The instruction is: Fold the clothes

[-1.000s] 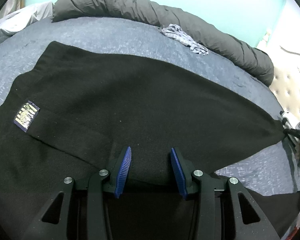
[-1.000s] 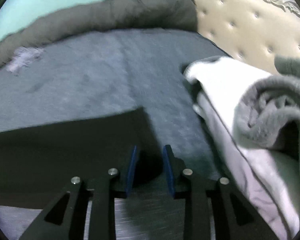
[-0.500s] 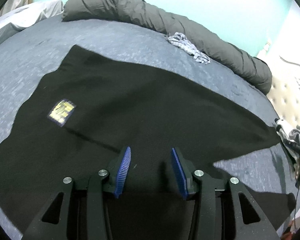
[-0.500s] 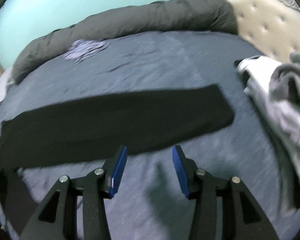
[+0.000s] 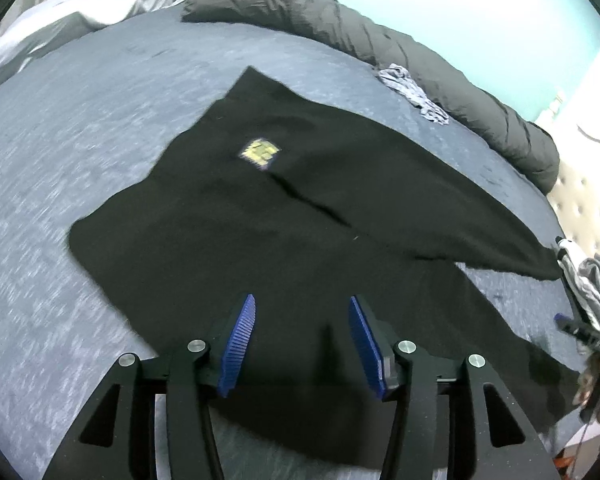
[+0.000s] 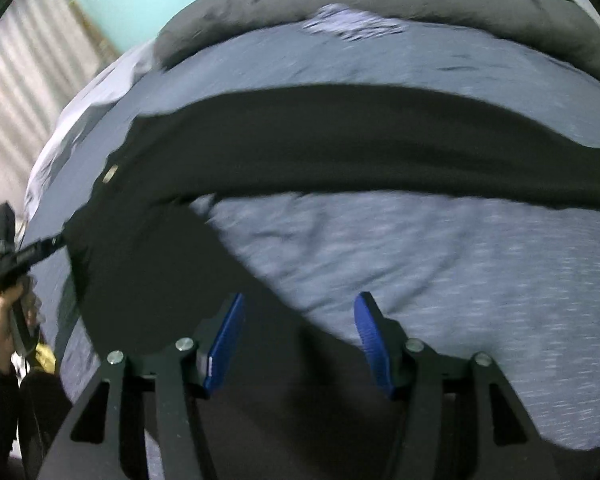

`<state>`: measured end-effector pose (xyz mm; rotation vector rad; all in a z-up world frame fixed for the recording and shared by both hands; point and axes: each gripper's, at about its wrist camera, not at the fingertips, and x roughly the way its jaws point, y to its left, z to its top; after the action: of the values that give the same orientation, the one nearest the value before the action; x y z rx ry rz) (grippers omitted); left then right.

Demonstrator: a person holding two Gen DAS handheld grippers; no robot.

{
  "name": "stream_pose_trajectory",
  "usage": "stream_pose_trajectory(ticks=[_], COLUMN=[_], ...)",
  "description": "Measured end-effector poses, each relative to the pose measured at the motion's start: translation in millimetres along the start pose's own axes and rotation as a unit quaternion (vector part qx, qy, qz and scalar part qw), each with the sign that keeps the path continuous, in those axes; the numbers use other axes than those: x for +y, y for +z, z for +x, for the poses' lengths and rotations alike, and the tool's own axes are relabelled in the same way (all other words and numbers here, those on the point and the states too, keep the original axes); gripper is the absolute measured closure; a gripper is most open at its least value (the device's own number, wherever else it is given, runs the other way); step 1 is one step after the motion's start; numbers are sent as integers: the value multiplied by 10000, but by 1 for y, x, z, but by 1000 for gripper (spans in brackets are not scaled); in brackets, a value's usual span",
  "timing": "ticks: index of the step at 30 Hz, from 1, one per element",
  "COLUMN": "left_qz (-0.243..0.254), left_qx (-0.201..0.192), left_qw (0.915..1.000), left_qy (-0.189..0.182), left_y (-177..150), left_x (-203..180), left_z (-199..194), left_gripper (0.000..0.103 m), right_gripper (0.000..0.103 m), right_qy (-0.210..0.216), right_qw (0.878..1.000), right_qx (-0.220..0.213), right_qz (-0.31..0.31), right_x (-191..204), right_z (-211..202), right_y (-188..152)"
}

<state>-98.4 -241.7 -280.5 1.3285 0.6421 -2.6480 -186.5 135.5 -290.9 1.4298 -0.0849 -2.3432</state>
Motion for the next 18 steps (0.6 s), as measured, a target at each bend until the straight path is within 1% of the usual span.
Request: stream_pose_trajectory(ticks=[2, 5, 12, 14, 15, 16, 18], left_qz=[-81, -189, -352, -352, -340, -328, -303], left_qx=[33, 88, 188, 177, 170, 165, 142], left_qw=[10000, 9998, 9990, 9989, 9990, 9990, 9991], left_qy=[34, 76, 216, 237, 245, 244, 266], left_y=[-4, -9, -13, -11, -11, -10, -8], left_x=[9, 24, 50, 53, 54, 55, 55], left_z=[-6, -13, -16, -17, -18, -18, -18], left_gripper=[47, 45, 44, 44, 44, 44, 44], right_gripper=[45, 45, 46, 59, 74, 86, 97], right_qy=[90, 19, -261, -316, -334, -353, -394], right_qw=[9996, 9989, 9950, 9933, 9925, 9919, 9907], right_qx=[173, 324, 581, 633, 653, 643, 620], right_qz=[-183, -326, -775, -918, -979, -1034, -1142], right_x=[20, 39, 51, 51, 52, 52, 51], right_z=[15, 37, 75, 81, 83, 83, 83], right_y=[-5, -11, -13, -13, -14, -14, -14])
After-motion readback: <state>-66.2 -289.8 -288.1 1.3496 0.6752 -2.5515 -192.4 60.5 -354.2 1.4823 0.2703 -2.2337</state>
